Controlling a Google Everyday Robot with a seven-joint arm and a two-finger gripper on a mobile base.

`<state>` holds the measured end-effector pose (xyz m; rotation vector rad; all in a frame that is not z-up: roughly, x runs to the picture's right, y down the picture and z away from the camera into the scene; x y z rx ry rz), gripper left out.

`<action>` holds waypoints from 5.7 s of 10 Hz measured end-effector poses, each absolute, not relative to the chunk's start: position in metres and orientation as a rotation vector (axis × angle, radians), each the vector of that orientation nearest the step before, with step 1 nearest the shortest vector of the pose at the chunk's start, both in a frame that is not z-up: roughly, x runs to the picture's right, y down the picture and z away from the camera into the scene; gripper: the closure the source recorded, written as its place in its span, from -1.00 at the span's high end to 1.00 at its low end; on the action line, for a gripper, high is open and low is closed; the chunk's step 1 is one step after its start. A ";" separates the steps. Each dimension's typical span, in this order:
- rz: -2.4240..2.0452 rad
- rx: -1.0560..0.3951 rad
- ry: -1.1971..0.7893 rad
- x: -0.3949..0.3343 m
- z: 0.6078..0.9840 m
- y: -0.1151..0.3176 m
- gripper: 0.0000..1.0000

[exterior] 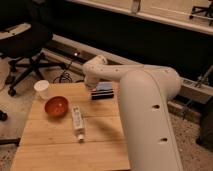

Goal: Drag the ceramic bowl in a circle

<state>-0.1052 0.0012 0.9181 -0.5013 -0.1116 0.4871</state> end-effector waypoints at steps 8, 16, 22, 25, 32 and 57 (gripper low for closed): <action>0.488 -0.501 -0.111 -0.104 0.918 0.001 -0.52; 0.489 -0.501 -0.111 -0.104 0.918 0.001 -0.52; 0.489 -0.501 -0.110 -0.104 0.918 0.001 -0.52; 0.489 -0.501 -0.110 -0.104 0.918 0.001 -0.52; 0.349 -0.475 -0.327 -0.158 0.884 -0.010 -0.52; -1.271 -0.169 -0.901 -0.188 0.846 0.004 -0.63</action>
